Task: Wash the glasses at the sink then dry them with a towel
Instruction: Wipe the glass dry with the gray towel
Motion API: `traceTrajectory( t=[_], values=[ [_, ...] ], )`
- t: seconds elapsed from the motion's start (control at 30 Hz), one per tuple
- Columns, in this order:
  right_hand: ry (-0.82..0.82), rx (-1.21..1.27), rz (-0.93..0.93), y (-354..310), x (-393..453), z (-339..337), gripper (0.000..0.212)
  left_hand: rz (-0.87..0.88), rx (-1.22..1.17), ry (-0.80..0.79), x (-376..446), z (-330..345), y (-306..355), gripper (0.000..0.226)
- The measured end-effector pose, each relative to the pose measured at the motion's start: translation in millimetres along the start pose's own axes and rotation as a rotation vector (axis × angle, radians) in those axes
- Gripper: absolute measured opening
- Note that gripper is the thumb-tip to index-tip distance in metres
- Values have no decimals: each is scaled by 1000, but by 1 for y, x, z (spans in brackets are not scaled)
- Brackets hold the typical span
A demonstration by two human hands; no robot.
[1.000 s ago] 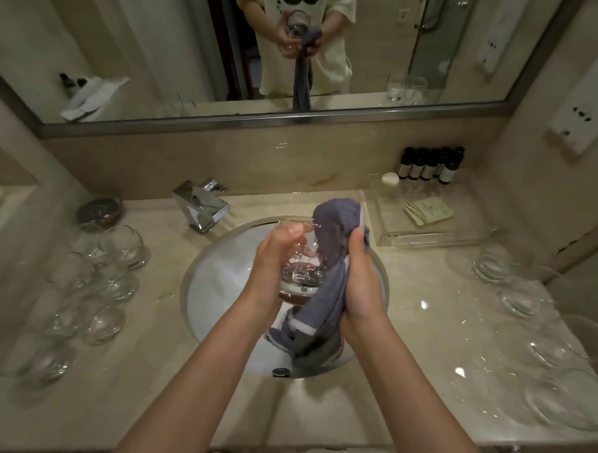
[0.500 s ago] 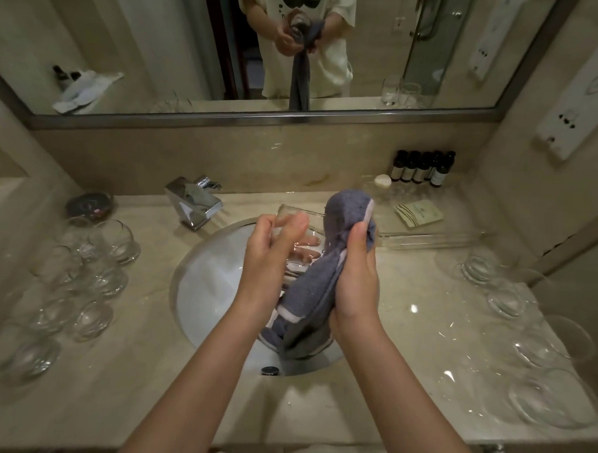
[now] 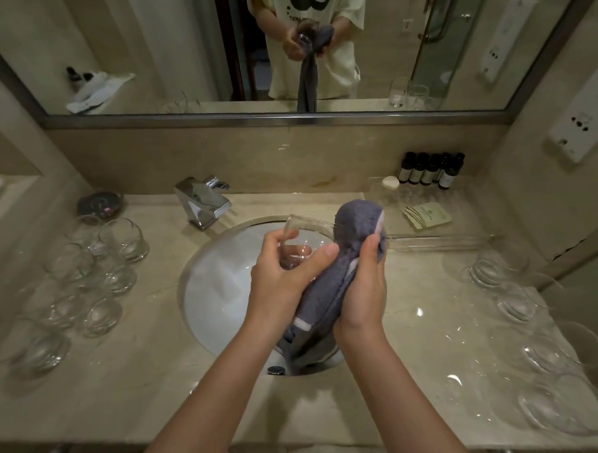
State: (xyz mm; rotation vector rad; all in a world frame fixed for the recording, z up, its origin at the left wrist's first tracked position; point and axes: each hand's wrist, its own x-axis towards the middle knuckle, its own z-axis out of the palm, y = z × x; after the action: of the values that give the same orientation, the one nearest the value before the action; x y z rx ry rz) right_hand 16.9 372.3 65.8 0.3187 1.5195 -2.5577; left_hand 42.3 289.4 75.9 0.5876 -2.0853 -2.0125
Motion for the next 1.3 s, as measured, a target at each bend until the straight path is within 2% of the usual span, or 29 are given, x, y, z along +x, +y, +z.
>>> traceTrajectory(
  t=[0.07, 0.13, 0.2, 0.27, 0.33, 0.4, 0.47, 0.5, 0.6, 0.63, 0.77, 0.93, 1.03, 1.1, 1.17, 1.23, 1.3],
  values=[
    [45, 120, 97, 2, 2, -2, 77, -44, -153, -119, -2, -1, 8, 43],
    [32, 169, 151, 1, 4, -3, 72, -27, -165, -165, -3, 0, 15, 37],
    [30, 190, 148, 1, 7, -6, 68, 17, -88, -146, -1, 1, 17, 43],
    [40, 154, 116, 2, 8, -5, 57, 56, 33, -45, 4, 0, 13, 57],
    [52, 111, 78, 4, 8, -5, 57, 104, 133, 46, 3, 0, 8, 64],
    [30, 75, 36, 5, 11, -7, 49, 148, 178, 28, -1, 1, 5, 63],
    [4, 69, 9, 1, 12, -7, 36, 133, 174, -57, -1, 0, 2, 75],
    [10, 76, 12, 1, 13, -8, 38, 115, 146, -92, 1, -1, 2, 79],
    [15, 147, 100, 0, 14, -7, 69, 50, -43, -145, 7, -3, 4, 82],
    [27, 169, 130, 0, 14, -6, 73, 35, -107, -160, 7, -2, 7, 80],
    [54, 219, 190, -3, 19, -10, 58, -48, -191, -225, 6, -1, 12, 62],
    [30, 240, 213, -3, 22, -15, 51, -79, -84, -268, 13, -6, 5, 48],
    [63, 243, 156, 0, 23, -14, 45, -103, -10, -286, 12, -6, 6, 56],
    [57, 181, 63, -1, 23, -12, 35, -124, -45, -192, 9, -2, 5, 67],
    [21, 125, -20, -3, 22, -10, 23, -129, -125, -99, 9, 2, 1, 56],
    [-19, 36, -93, -4, 21, -9, 18, -152, -197, -75, 9, 1, -1, 37],
    [-7, -97, -162, -3, 23, -12, 14, -184, -272, -91, 11, -1, -1, 42]
  ],
)
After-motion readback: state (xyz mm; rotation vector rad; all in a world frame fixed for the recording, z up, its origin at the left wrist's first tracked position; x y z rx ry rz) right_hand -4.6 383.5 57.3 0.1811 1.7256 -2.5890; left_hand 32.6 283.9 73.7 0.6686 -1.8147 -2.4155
